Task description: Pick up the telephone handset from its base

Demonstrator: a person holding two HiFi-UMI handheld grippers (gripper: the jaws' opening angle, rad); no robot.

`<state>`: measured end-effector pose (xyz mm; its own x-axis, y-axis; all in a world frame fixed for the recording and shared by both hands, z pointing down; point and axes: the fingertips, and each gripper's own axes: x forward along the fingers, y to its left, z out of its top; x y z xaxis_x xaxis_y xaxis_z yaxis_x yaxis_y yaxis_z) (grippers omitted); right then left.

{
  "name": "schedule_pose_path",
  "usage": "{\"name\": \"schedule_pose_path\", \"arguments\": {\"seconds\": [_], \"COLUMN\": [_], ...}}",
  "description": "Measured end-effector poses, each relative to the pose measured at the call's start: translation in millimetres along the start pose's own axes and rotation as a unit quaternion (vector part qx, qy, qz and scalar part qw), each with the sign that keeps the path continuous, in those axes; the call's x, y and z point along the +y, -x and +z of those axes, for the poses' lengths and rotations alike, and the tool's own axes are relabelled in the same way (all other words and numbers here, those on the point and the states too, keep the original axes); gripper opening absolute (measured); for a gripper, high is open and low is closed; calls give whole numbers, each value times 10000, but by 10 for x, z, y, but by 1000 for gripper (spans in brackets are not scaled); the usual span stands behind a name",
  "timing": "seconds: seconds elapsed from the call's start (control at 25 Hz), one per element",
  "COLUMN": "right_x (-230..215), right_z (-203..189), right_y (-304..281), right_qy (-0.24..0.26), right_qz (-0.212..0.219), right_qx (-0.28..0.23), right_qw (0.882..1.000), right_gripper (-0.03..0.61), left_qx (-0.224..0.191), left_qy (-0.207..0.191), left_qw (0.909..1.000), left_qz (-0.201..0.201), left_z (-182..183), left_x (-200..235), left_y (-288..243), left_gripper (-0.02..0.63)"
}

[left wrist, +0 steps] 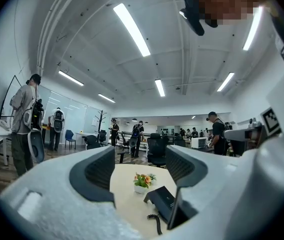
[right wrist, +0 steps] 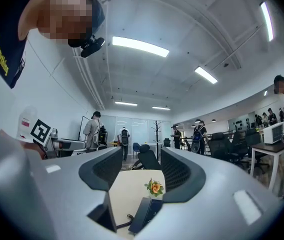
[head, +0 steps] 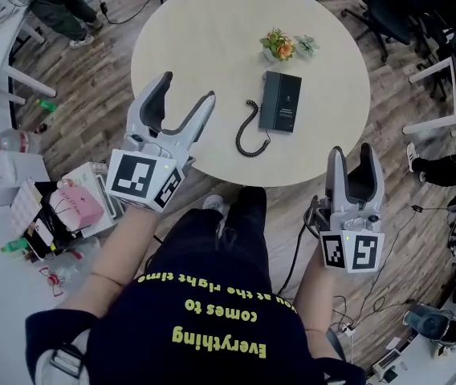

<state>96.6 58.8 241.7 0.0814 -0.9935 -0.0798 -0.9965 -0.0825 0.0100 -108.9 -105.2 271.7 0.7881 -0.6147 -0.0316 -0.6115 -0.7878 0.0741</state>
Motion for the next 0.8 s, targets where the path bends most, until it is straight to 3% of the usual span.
{"name": "schedule_pose_path", "arguments": {"seconds": [0.56,0.8], "right_x": [-922,-1172], "right_z": [-102,-265], "right_y": [-1083,-1397], "right_qy": [-191,-306], "right_qz": [918,1366], "right_qx": [-59,95], "right_qw": [9956,9901], "right_gripper": [249,252], "left_qx": [151,371], "left_qy": [-58,28], "left_qw": [9975,9956], "left_qz": [687,855], "left_z": [-180,-450], "left_x": [-60,-115], "left_y": [-993,-1305], "left_gripper": [321,321]}}
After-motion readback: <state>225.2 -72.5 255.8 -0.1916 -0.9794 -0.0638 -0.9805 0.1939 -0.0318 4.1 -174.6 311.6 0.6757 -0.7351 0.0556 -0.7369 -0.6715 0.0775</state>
